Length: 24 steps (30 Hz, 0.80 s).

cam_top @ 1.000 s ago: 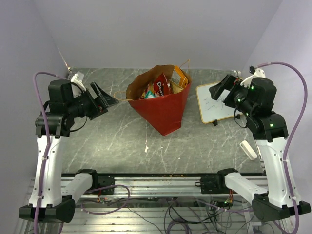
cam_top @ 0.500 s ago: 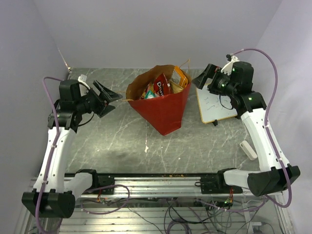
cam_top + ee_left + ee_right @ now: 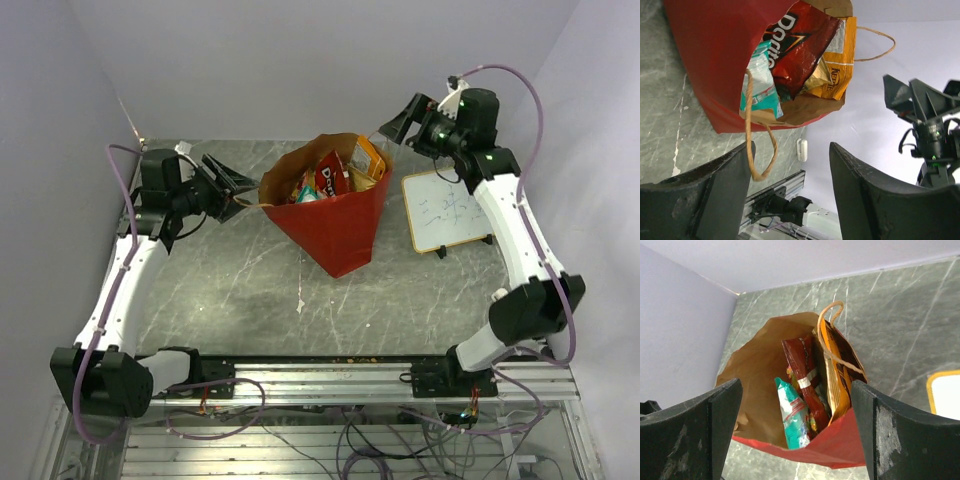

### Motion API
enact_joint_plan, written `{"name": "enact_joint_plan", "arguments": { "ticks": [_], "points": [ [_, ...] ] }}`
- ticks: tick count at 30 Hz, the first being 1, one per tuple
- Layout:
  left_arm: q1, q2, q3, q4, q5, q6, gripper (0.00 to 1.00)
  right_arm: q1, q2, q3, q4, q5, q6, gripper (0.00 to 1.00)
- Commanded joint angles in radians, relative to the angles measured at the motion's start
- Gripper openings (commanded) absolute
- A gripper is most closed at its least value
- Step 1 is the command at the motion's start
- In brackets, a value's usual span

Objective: Take the snacks out of the paper bag
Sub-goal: Adjust the paper bag at the center of the board.

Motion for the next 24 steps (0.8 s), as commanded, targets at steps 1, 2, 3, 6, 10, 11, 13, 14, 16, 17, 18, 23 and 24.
{"name": "enact_joint_plan", "arguments": {
  "ticks": [1, 2, 3, 6, 10, 11, 13, 14, 16, 17, 18, 23, 24],
  "points": [
    [-0.031, 0.036, 0.002, 0.094, 0.001, -0.019, 0.7, -0.002, 0.09, 0.082, -0.009, -0.091, 0.017, 0.88],
    [-0.034, 0.046, 0.007, 0.1, -0.004, -0.017, 0.69, -0.002, 0.11, 0.098, -0.011, -0.093, 0.015, 0.88],
    [-0.039, 0.056, 0.013, 0.104, -0.01, -0.012, 0.67, -0.004, 0.132, 0.115, -0.013, -0.093, 0.011, 0.87],
    [-0.048, 0.092, 0.032, 0.095, -0.029, 0.008, 0.59, -0.004, 0.199, 0.164, -0.013, -0.126, -0.001, 0.86],
    [-0.055, 0.125, 0.044, 0.093, -0.035, 0.01, 0.5, -0.004, 0.269, 0.235, -0.051, -0.119, -0.03, 0.85],
    [-0.057, 0.131, 0.047, 0.096, -0.035, 0.009, 0.47, -0.004, 0.285, 0.251, -0.053, -0.125, -0.039, 0.84],
    [-0.058, 0.146, 0.06, 0.1, -0.039, 0.012, 0.43, -0.005, 0.312, 0.273, -0.046, -0.15, -0.045, 0.79],
    [-0.059, 0.155, 0.068, 0.099, -0.042, 0.015, 0.41, -0.004, 0.327, 0.283, -0.041, -0.166, -0.047, 0.77],
    [-0.059, 0.175, 0.091, 0.083, -0.046, 0.019, 0.39, -0.005, 0.356, 0.31, -0.04, -0.195, -0.05, 0.75],
    [-0.059, 0.183, 0.104, 0.074, -0.045, 0.019, 0.38, -0.005, 0.369, 0.328, -0.041, -0.206, -0.049, 0.74],
    [-0.061, 0.19, 0.114, 0.069, -0.046, 0.021, 0.37, -0.004, 0.381, 0.343, -0.034, -0.22, -0.046, 0.72],
    [-0.066, 0.183, 0.112, 0.092, -0.085, 0.006, 0.36, -0.004, 0.429, 0.392, -0.004, -0.297, 0.002, 0.61],
    [-0.067, 0.182, 0.103, 0.106, -0.084, -0.002, 0.36, -0.003, 0.428, 0.384, 0.008, -0.306, 0.013, 0.59]
  ]
}}
